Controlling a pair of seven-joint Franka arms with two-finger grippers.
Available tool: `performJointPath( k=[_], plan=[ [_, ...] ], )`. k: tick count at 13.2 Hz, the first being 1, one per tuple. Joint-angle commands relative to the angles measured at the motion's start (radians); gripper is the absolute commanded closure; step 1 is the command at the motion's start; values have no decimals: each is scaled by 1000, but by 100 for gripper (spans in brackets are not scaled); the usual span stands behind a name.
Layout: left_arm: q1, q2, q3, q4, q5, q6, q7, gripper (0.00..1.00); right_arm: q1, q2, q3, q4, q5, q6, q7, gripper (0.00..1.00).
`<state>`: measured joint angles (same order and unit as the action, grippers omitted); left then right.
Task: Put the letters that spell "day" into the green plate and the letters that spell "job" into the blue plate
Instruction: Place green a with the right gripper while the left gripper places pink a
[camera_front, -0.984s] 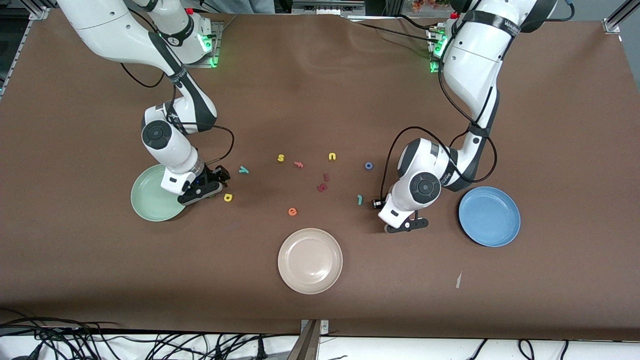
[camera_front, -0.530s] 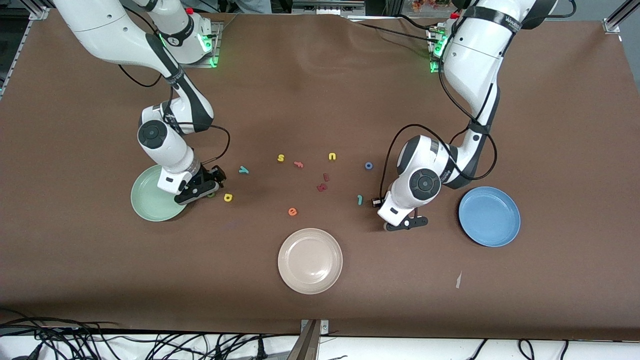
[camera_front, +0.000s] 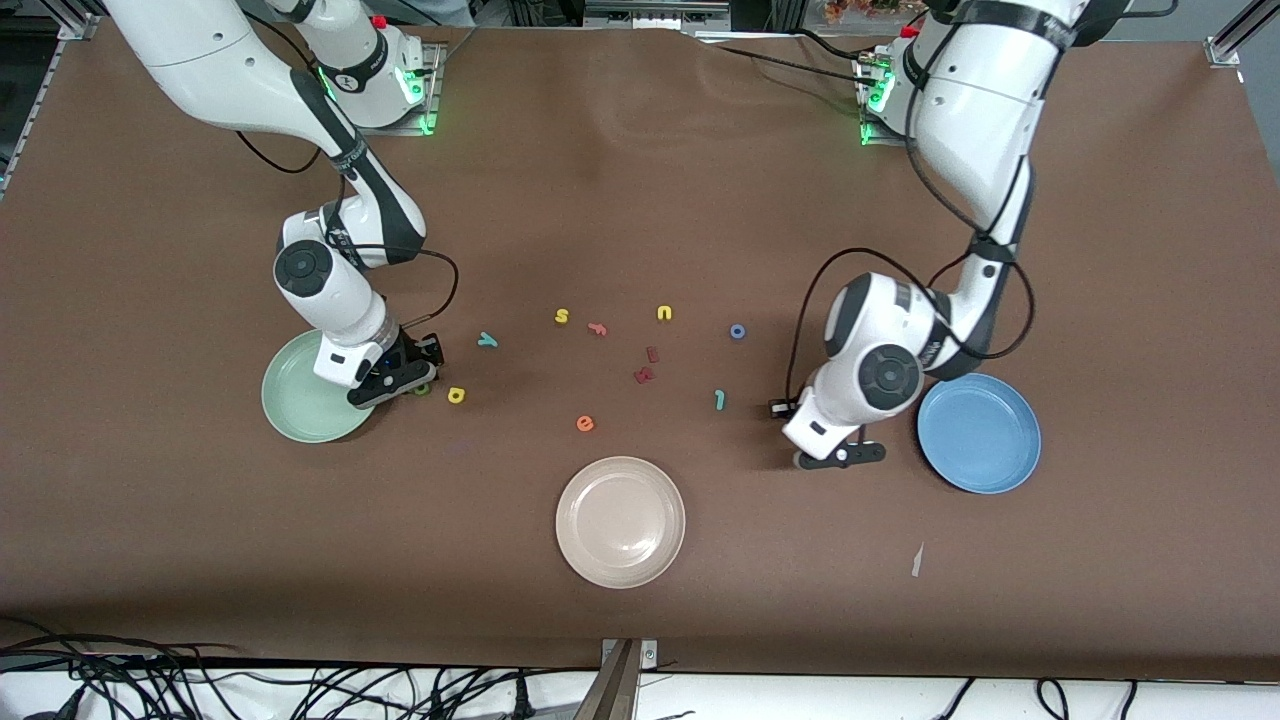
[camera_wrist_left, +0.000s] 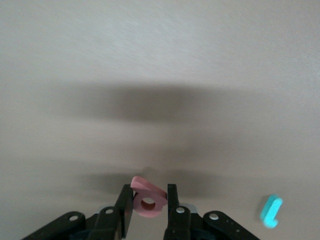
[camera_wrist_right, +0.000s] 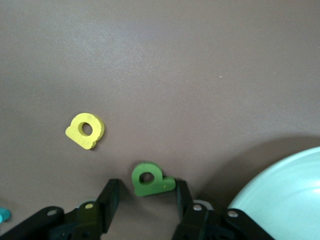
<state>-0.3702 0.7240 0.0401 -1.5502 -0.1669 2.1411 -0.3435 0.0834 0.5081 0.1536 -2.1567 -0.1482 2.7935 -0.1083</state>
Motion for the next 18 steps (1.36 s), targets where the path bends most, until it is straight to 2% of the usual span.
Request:
performJointPath(
  k=[1, 2, 4, 7, 9, 10, 12, 14, 16, 17, 18],
  plan=[
    [51, -90, 1, -42, 102, -78, 125, 100, -8, 10, 7, -11, -11, 23, -13, 53],
    [72, -100, 1, -42, 140, -96, 156, 100, -8, 10, 7, -11, -11, 23, -13, 58],
    [127, -103, 1, -45, 144, -102, 283, 100, -8, 13, 6, -11, -11, 23, -13, 70],
    [218, -101, 1, -59, 145, -95, 469, 100, -7, 7, 6, -11, -11, 20, -13, 74],
    [255, -104, 1, -73, 148, -90, 527, 100, -8, -2, 7, -9, -11, 14, -11, 75],
    [260, -130, 1, -121, 148, -64, 528, 100, -8, -11, 7, -6, -11, 11, -11, 75],
    [261, -202, 1, -268, 177, 69, 528, 100, -8, -52, 7, -2, -10, -24, -10, 76],
    [276, -209, 1, -310, 187, 135, 529, 100, -8, -97, 7, 8, -7, -93, -11, 76],
    [278, -203, 1, -304, 188, 143, 537, 94, -13, -137, 6, 18, -7, -152, -16, 76],
    [278, -199, 3, -297, 193, 143, 547, 87, -37, -143, 6, 21, -8, -167, -39, 76],
    [281, -195, 1, -292, 226, 143, 551, 72, -66, -145, 6, 21, -8, -167, -81, 76]
  ],
)
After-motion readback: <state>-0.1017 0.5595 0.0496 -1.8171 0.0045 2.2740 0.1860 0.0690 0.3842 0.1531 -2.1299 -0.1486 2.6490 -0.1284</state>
